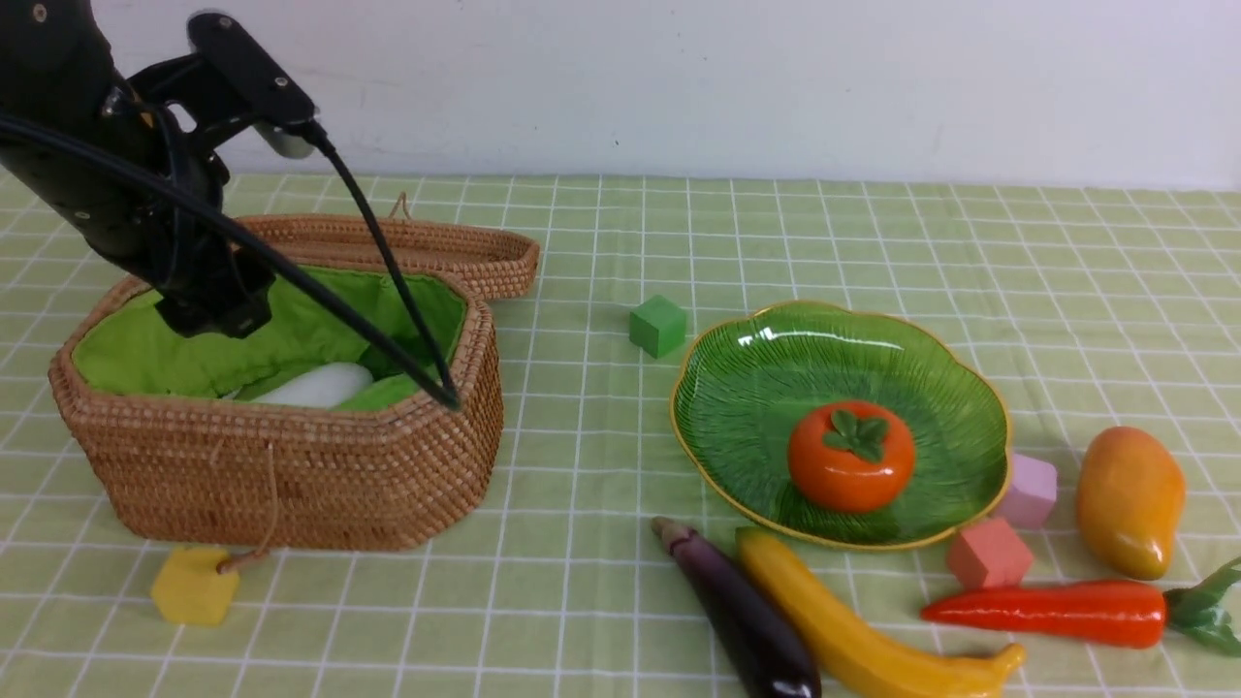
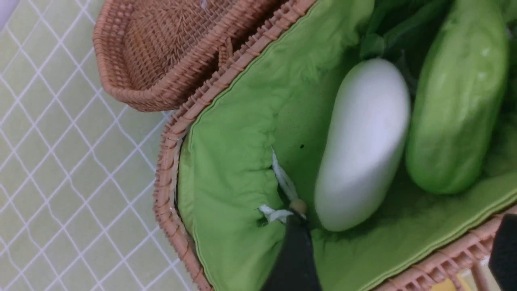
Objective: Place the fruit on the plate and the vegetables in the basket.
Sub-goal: Take a chayote with your left arm and place it on the basket on the left, then grab an eggplant with your right arm and place it in the basket on the left.
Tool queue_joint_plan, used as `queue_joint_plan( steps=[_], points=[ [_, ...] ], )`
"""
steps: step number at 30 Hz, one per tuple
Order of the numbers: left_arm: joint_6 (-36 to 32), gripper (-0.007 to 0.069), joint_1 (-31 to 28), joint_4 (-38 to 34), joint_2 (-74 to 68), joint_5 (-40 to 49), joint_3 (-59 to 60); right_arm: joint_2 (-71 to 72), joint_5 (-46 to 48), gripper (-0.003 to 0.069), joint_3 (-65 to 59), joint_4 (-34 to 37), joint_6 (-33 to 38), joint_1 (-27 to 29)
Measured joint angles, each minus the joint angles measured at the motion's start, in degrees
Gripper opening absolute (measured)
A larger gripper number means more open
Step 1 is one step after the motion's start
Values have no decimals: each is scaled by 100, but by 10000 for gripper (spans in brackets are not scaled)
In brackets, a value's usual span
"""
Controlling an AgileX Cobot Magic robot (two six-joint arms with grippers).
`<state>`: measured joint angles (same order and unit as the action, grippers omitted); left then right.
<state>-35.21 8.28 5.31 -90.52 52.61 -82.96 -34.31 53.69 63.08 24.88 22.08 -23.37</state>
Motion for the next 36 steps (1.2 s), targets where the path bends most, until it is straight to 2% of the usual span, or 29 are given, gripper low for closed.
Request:
queue_joint_plan(
  steps=[2, 5, 6, 7, 9, 10, 12, 13, 18, 19, 20, 22, 23, 25, 31, 36],
  points=[
    [51, 552, 0, -92, 60, 18, 0, 0, 0, 124, 0, 0, 0, 0],
    [648, 426, 0, -761, 258, 175, 0, 0, 18, 124, 0, 0, 0, 0],
    [748, 416, 0, -811, 266, 206, 0, 0, 25, 124, 0, 0, 0, 0],
    [1199, 288, 75, -1268, 371, 397, 0, 0, 95, 125, 0, 0, 0, 0],
    [1377, 229, 136, -1393, 404, 507, 0, 0, 149, 126, 0, -5, 0, 0],
    [1649, 118, 307, -1517, 457, 746, 0, 0, 247, 127, 0, -10, 0, 0],
    [1925, 4, 694, -1578, 502, 1016, 0, 0, 411, 126, 0, -10, -5, 0],
    [2071, -13, 938, -1563, 513, 1116, 0, 0, 479, 126, 0, -10, -5, 0],
    [3153, -13, 2388, -914, 520, 1361, 0, 0, 1001, 129, 0, 2, -309, 0],
    [3251, -13, 2438, -880, 520, 1368, 0, 0, 1023, 130, 0, 2, -351, 0],
    [3575, -13, 2833, -625, 526, 1388, 0, 0, 1189, 131, 0, 2, -512, 0],
    [3802, -13, 3064, -412, 546, 1380, 13, 0, 1343, 132, 0, -3, -641, 0],
    [4021, -13, 3462, -122, 676, 1290, 144, -6, 1593, 133, 0, -9, -853, 0],
    [4272, -13, 3873, 102, 971, 1084, 401, -67, 1832, 134, 0, -22, -1049, 0],
    [4999, -13, 4643, 195, 2253, 452, 1401, -776, 1891, 134, 0, -128, -1441, 0],
    [5384, -13, 4792, 205, 3461, 16, 2427, -1660, 1886, 134, 0, -40, -1481, 0]
  ],
)
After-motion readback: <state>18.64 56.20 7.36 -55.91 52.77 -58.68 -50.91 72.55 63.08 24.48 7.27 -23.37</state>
